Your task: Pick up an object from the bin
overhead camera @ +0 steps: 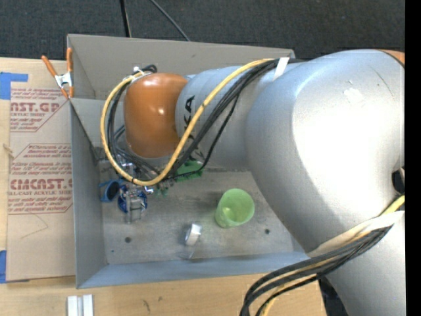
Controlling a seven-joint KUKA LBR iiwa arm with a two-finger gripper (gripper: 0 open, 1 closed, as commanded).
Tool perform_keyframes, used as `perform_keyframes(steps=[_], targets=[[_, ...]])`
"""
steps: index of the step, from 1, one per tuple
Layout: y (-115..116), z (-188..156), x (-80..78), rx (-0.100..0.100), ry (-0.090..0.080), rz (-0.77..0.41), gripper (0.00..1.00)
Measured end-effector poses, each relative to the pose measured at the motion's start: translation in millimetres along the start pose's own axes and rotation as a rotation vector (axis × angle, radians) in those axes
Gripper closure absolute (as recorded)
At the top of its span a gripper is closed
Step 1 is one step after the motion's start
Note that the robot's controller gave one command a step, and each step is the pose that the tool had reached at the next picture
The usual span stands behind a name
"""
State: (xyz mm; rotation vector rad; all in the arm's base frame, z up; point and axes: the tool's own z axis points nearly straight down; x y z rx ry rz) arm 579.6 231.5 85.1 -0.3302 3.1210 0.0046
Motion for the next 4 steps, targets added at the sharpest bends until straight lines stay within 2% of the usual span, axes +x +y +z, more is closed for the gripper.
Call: perform_keyframes(steps=[1, 2, 3, 4], targets=[[-2, -1, -0.1, 0.000, 0.000, 0.004, 1.00], [-21, -291, 6.7, 0.002, -0.010, -0.102, 1.00], [8, -137, 10.1, 0.001, 0.008, -0.251, 1.00], [7, -143, 8.7, 0.001, 0.001, -0.249, 0.00]])
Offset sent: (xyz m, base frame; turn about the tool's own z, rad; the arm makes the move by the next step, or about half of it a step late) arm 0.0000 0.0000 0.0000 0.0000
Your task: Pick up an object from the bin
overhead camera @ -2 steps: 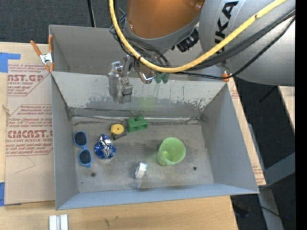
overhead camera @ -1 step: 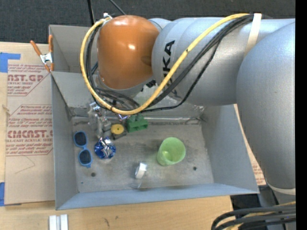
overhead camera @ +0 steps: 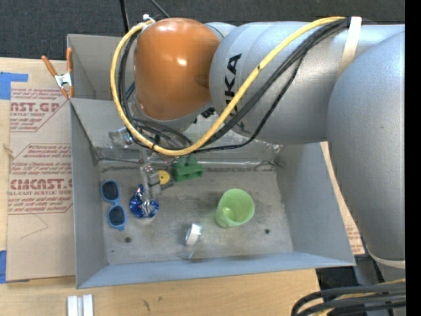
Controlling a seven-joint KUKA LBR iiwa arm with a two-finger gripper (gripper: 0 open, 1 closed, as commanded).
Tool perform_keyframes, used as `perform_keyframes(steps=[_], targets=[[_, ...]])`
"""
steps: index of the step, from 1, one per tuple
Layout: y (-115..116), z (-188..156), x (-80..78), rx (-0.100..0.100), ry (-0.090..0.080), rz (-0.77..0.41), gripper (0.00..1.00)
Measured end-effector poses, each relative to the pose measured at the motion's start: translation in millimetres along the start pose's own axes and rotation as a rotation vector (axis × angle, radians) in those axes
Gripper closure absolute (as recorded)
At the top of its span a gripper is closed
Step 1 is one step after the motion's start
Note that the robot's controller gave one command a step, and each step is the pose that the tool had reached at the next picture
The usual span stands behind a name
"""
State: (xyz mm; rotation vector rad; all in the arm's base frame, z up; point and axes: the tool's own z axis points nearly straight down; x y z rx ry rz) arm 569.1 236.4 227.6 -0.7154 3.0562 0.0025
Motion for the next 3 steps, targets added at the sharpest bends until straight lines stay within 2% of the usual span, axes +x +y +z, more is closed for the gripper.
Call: perform_keyframes(steps=[1, 2, 3], targets=[[-51, 136, 44.3, -0.001, 0.006, -0.154, 0.00], [-49, 130, 40.3, 0.000, -0.005, -0.155, 1.00], [-64, 9, 41.2, 0.004, -0.008, -0.161, 1.00]])
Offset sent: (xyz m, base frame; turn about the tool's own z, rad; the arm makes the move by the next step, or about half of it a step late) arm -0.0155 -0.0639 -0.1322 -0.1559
